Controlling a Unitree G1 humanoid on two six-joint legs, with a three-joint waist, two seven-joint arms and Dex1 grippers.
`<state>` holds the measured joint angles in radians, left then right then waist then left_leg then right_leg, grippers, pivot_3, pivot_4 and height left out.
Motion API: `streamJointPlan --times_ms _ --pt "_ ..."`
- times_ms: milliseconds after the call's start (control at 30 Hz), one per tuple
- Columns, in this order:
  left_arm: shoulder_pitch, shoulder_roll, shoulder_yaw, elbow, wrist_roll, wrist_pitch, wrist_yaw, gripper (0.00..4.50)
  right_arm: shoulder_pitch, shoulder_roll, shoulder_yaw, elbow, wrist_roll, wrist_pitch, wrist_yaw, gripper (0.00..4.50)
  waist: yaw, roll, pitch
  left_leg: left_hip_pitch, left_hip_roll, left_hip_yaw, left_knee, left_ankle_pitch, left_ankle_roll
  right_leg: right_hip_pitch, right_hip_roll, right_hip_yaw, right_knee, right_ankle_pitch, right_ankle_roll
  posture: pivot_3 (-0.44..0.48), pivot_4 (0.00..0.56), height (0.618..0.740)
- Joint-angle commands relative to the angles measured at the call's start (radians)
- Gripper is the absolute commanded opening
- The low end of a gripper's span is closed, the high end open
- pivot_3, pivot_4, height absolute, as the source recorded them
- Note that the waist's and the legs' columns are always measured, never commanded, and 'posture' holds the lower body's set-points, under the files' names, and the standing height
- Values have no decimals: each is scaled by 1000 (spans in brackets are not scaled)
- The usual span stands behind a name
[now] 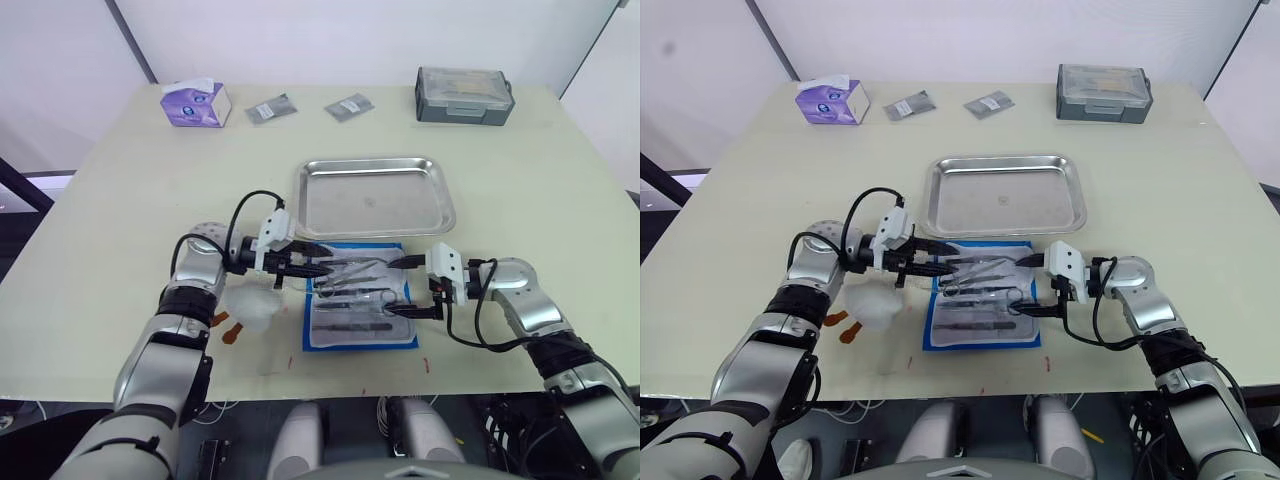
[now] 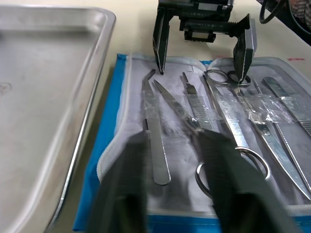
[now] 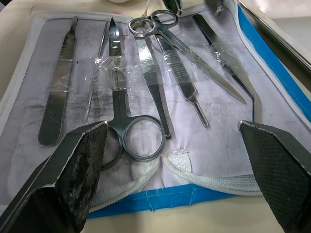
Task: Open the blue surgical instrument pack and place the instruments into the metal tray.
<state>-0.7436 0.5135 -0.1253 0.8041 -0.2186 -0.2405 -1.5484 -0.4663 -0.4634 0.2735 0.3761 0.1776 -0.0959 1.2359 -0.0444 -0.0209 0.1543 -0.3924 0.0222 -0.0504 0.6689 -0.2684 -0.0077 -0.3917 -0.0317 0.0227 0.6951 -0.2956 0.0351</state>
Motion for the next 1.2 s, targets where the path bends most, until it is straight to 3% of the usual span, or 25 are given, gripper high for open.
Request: streamJointPlan --times_ms 33,367,700,1200 --pt "-17 -4 14 9 9 -30 0 2567 40 -13 44 78 -93 20 -37 4500 0 0 0 0 0 0 0 0 0 0 0 0 0 0 0 0 150 734" --pt "-35 -7 -10 93 98 -69 33 2567 47 -9 44 69 -91 18 -42 4500 0 0 0 1 0 0 0 0 0 1 0 0 0 0 0 0 150 734" --pt "-46 -13 -9 166 121 -61 -6 2567 58 -6 47 55 -87 23 -51 4500 0 0 0 12 0 1 -4 0 0 13 0 0 -4 0 0 0 150 734" --pt "-84 -40 -9 247 150 -61 37 2567 61 -5 47 53 -86 19 -55 4500 0 0 -1 13 0 0 -4 -1 1 13 0 -1 -4 0 0 0 150 734"
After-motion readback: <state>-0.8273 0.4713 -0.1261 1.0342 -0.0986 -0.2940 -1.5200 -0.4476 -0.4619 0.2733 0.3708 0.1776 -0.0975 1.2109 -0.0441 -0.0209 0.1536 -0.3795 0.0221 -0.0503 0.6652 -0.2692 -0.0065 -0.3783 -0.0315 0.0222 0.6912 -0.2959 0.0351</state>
